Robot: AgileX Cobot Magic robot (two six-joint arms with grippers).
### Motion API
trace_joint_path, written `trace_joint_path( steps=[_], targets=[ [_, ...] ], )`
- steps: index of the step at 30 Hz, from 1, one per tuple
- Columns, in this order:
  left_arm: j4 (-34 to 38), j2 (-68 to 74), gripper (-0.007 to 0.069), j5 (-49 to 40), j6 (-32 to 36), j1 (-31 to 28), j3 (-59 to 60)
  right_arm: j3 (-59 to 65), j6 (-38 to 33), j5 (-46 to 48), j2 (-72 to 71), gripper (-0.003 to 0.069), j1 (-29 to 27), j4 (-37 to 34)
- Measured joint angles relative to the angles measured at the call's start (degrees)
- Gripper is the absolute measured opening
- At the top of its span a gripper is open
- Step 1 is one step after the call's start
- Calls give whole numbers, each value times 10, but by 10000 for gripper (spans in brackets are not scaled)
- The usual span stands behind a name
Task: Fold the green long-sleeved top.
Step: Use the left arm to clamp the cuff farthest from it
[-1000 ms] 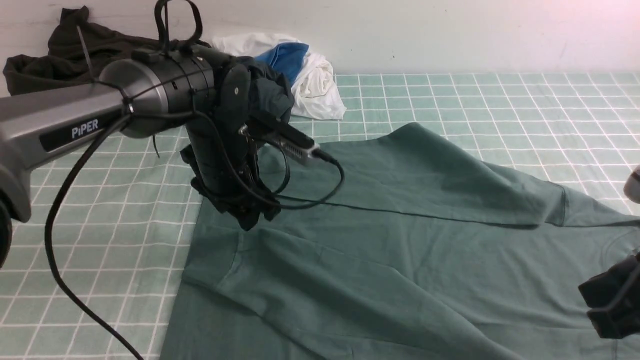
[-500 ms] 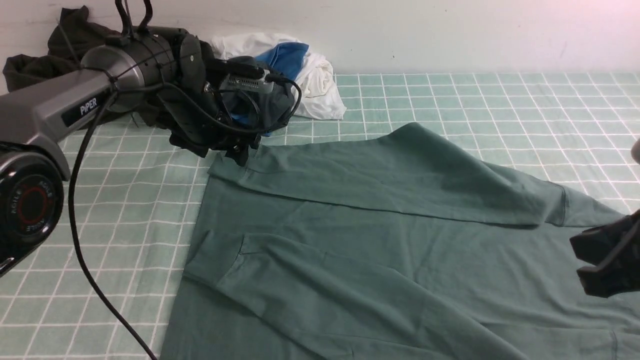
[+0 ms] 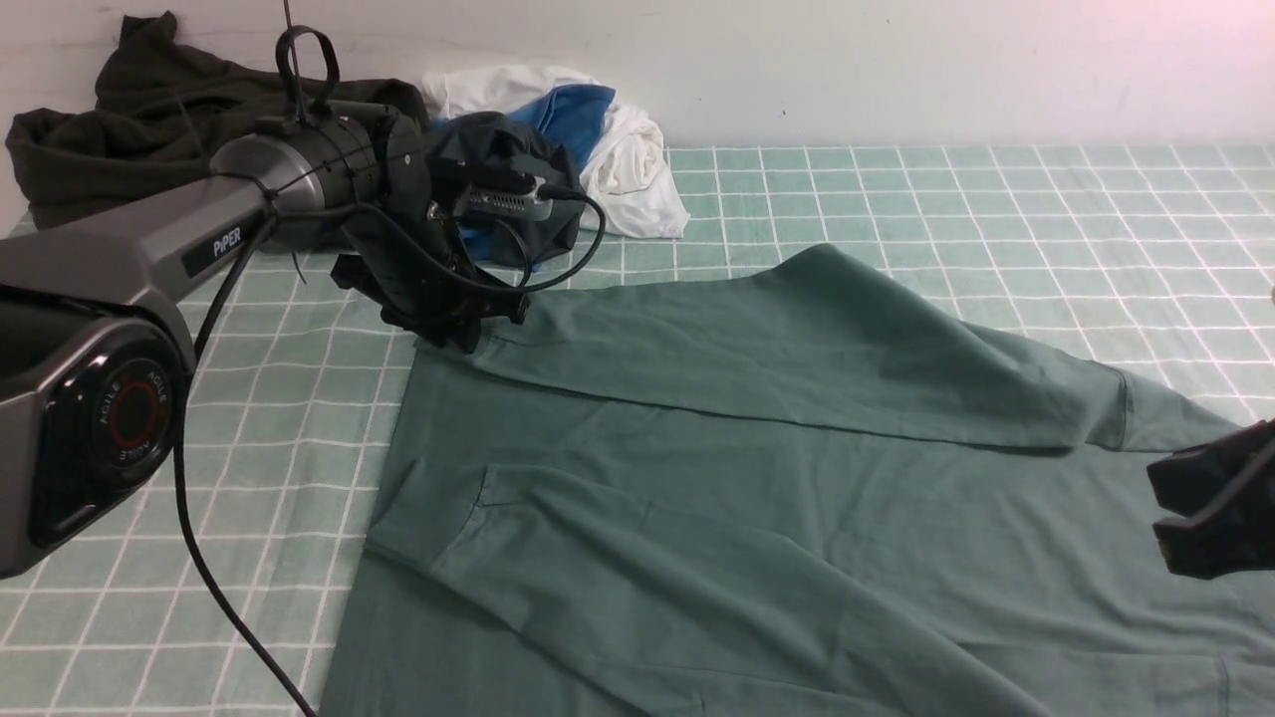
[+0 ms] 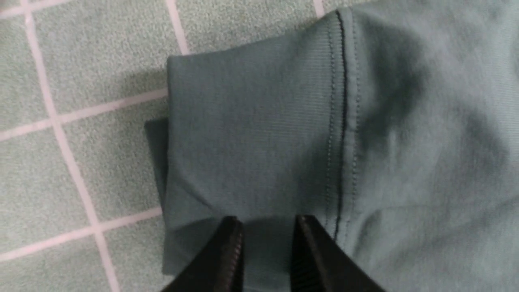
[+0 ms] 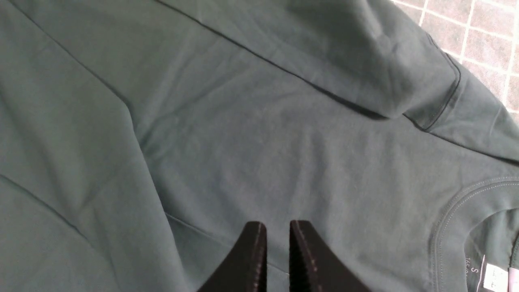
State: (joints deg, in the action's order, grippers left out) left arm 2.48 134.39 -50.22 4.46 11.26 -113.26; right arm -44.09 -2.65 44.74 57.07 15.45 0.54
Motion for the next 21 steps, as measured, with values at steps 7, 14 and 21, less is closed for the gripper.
trace_joint_path(
  steps=[7, 14, 21],
  targets=[
    [0, 0, 0, -38, 2, 0, -26, 0, 2, 0, 0, 85, 0, 0],
    [-1, -1, 86, -73, 11, 10, -34, 0, 2, -6, 0, 85, 0, 3],
    [14, 18, 391, -69, 31, 21, -34, 0, 2, -21, 0, 85, 0, 6]
  ],
)
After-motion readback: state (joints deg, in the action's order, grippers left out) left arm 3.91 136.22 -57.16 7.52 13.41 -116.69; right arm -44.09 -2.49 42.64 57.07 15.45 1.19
